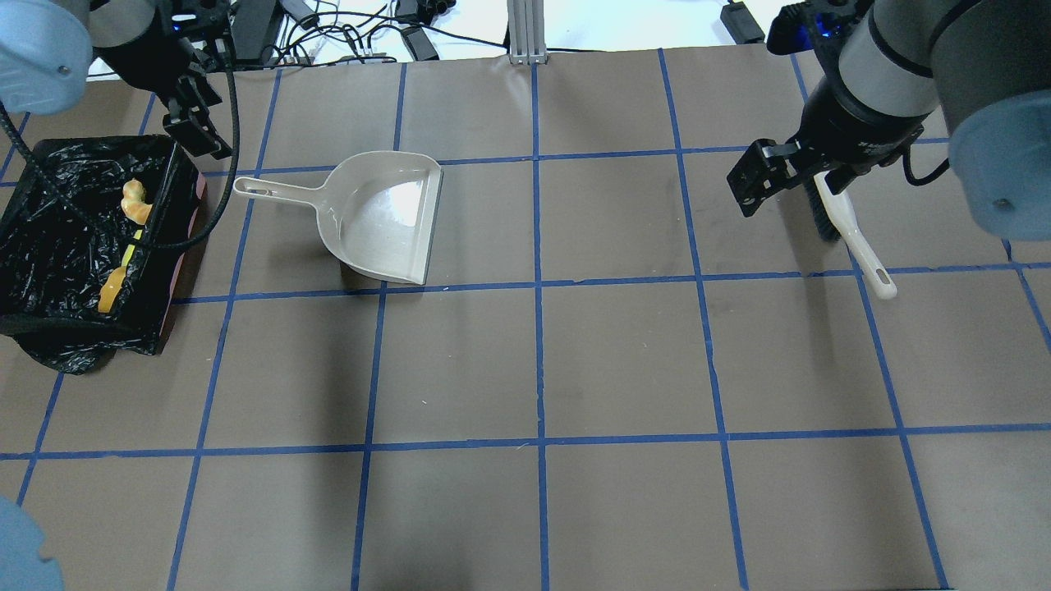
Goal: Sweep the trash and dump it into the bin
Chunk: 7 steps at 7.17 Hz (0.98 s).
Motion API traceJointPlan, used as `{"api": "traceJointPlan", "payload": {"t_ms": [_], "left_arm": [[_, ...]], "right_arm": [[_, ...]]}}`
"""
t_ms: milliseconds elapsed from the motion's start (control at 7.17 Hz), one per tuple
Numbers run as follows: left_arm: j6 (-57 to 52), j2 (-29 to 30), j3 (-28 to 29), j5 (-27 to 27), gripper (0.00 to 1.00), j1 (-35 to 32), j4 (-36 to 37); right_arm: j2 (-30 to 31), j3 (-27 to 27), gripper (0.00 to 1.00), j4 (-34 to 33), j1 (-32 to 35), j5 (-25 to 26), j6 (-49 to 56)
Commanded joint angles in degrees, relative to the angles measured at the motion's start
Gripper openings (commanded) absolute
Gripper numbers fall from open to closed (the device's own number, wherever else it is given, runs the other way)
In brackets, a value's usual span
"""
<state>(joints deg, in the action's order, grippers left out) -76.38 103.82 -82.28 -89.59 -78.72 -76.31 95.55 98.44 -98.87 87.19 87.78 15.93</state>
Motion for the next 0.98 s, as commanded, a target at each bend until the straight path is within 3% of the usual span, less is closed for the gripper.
{"api": "traceJointPlan", "payload": {"t_ms": [0, 279, 837], "left_arm": [[19.08, -4.05, -0.08, -0.32, 0.92, -3.43, -3.91], [39.64, -6.08, -0.69, 0.03, 0.99, -6.08, -4.63], [71.5, -9.95, -0.87, 3.19, 1.0, -7.76, -13.4]], "right_arm": [[0.07, 0.0, 1.0, 0.17, 0.0, -0.16, -0.02], [-0.01, 0.0, 1.0, -0.01, 0.0, -0.07, 0.06], [-0.01, 0.0, 1.0, -0.09, 0.0, 0.02, 0.06]]}}
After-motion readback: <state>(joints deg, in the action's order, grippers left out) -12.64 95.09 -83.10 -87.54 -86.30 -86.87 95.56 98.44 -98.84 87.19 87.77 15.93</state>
